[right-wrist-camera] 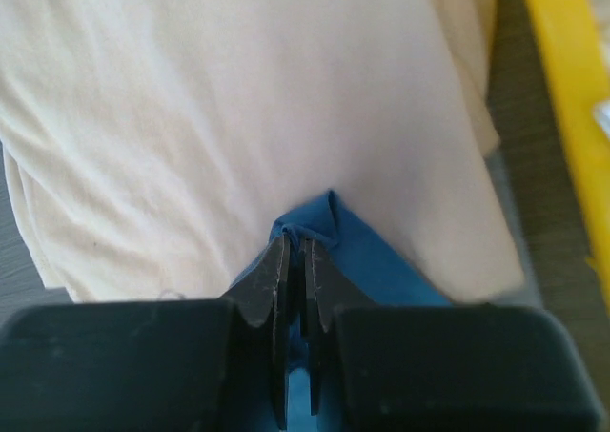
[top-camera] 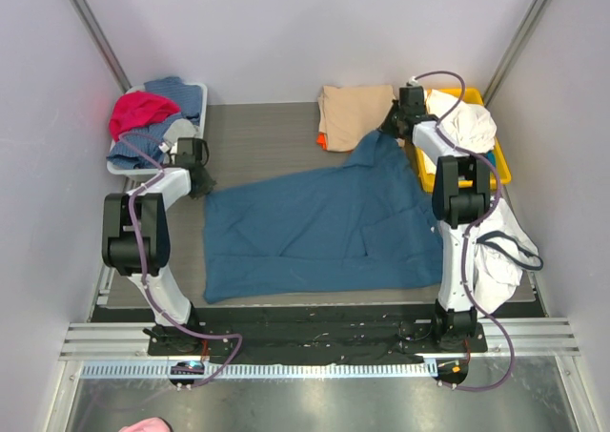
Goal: Fold and stack the t-shirts
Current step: Fold the tshirt
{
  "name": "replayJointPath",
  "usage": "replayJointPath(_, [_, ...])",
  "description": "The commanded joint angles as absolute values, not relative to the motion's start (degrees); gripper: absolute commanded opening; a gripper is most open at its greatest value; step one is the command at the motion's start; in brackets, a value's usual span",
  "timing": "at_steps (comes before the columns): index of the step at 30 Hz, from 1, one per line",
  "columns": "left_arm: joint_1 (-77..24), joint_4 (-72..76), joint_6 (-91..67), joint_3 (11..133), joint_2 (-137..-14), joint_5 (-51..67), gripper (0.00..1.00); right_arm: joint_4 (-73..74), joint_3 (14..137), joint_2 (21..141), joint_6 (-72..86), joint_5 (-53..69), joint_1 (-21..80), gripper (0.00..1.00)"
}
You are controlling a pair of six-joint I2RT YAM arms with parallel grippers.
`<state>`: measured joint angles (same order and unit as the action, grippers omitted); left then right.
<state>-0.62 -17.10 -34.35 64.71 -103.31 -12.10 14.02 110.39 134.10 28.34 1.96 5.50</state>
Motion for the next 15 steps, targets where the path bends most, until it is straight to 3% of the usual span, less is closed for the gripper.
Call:
replayJointPath(1, [2.0, -17.7, -32.2, 67.3, -99.3, -13.0, 0.00, 11.3, 103.6, 120.7, 27.4, -2.6, 5.1, 0.01])
replayJointPath(15, [3.3, -18.7, -30.2, 77.3, -106.2, -6.9, 0.00, 10.6, 77.4, 98.2, 31.3, -4.3, 5.1, 0.01])
